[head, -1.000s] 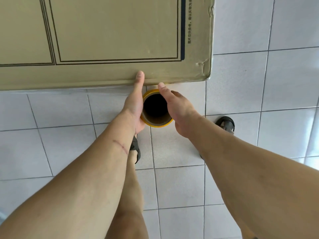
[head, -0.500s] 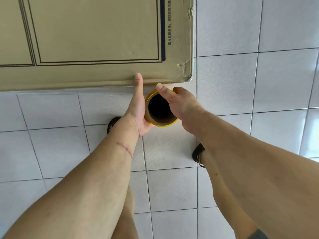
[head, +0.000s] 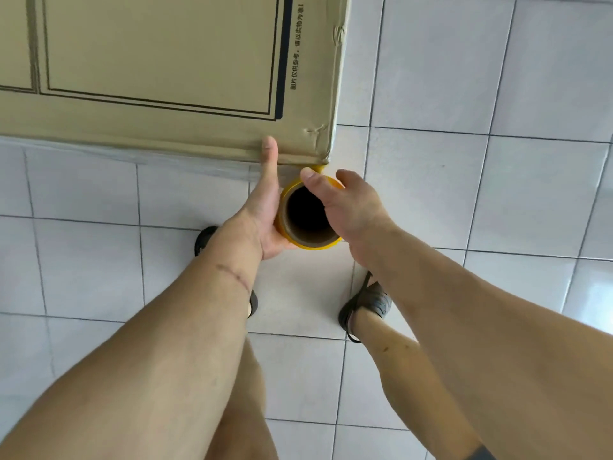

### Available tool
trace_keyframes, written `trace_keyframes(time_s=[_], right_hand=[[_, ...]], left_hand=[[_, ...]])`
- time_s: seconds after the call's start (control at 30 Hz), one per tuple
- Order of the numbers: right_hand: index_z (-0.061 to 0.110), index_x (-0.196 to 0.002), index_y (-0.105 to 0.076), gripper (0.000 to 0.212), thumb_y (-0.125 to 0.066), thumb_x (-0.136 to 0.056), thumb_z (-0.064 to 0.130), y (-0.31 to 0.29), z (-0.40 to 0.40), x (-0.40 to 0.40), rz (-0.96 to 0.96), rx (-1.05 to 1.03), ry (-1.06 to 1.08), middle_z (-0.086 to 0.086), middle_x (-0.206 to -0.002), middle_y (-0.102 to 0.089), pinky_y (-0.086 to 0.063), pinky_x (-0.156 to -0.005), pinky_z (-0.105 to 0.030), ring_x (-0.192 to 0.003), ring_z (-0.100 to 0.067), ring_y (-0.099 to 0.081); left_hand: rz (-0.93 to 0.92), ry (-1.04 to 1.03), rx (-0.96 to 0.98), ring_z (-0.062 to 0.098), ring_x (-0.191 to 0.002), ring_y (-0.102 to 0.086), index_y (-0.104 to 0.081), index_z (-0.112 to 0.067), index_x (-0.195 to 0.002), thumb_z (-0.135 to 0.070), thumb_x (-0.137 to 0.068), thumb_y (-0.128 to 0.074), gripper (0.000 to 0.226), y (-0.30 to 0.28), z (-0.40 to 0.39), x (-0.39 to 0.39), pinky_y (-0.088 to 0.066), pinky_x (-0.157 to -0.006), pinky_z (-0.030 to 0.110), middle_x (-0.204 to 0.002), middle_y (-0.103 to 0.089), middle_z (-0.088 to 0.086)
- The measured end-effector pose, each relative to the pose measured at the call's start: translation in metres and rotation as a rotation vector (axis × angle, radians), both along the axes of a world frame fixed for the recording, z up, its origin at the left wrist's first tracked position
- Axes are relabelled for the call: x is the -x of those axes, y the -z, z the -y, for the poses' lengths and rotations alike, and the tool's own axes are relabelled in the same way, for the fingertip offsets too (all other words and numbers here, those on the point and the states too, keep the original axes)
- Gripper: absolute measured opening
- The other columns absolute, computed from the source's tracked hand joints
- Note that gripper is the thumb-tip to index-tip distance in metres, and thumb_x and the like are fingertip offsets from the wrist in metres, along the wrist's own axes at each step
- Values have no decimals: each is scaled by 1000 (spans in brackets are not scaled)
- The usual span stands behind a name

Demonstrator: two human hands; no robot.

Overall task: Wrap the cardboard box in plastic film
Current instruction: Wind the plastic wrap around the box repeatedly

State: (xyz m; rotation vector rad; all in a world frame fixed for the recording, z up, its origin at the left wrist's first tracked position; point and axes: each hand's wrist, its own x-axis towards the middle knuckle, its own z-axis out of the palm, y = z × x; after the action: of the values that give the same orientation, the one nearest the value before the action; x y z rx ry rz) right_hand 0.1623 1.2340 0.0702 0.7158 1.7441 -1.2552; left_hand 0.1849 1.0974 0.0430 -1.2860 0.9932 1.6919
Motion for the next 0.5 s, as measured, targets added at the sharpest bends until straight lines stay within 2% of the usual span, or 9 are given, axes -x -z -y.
trace_keyframes(time_s=[0.07, 0.13, 0.2, 0.27, 0.33, 0.4, 0.5], right_hand=[[24, -149, -38, 81, -65, -84, 62, 1, -9, 4, 9, 4, -22, 6, -126, -48, -40, -87, -29, -110, -17, -49], [28, -149, -40, 81, -58, -83, 70, 2, -12, 6, 43, 22, -4, 7, -139, -50, -37, -88, -31, -120, -18, -49], [31, -145, -46, 74, -51, -85, 73, 2, -15, 8, 70, 22, 5, 6, -142, -51, -37, -90, -32, -127, -19, -48], [25, -135, -55, 68, -51, -85, 72, 0, -20, 10, 46, -23, -26, 6, -132, -56, -42, -89, -32, -120, -19, -52], [23, -126, -54, 64, -55, -84, 71, -2, -29, 17, -13, -64, -99, 4, -127, -54, -43, -85, -32, -116, -19, -51], [25, -145, -43, 75, -61, -85, 66, -2, -37, 25, -43, -67, -137, 3, -143, -47, -39, -90, -30, -123, -18, -48], [28, -150, -39, 87, -69, -78, 66, -1, -40, 32, -8, -25, -83, 3, -148, -45, -36, -92, -30, -119, -15, -47]], left_hand=[[2, 12, 71, 40, -124, -75, -71, -17, -141, -108, -69, -45, 120, -3, -10, 0, -52, -116, 63, -130, -80, 17], [-23, 12, 230, 33, -117, -79, -74, -19, -133, -102, -77, -51, 102, -4, -17, 3, -56, -114, 56, -119, -84, 11], [-45, -11, 261, 32, -112, -80, -76, -17, -129, -95, -87, -49, 92, -10, -27, 8, -59, -109, 52, -114, -85, 11], [-41, -61, 192, 35, -112, -80, -74, -14, -134, -96, -89, -40, 100, -15, -37, 8, -61, -106, 52, -116, -84, 16], [-21, -92, 122, 38, -114, -79, -72, -12, -135, -101, -86, -31, 110, -16, -48, 6, -59, -108, 57, -118, -83, 19], [11, -121, 102, 40, -121, -76, -69, -16, -140, -107, -78, -29, 118, -18, -56, 4, -54, -112, 64, -126, -81, 18], [11, -125, 227, 37, -144, -60, -51, -27, -161, -117, -49, -34, 145, -12, -59, 7, -39, -123, 69, -153, -67, 9]])
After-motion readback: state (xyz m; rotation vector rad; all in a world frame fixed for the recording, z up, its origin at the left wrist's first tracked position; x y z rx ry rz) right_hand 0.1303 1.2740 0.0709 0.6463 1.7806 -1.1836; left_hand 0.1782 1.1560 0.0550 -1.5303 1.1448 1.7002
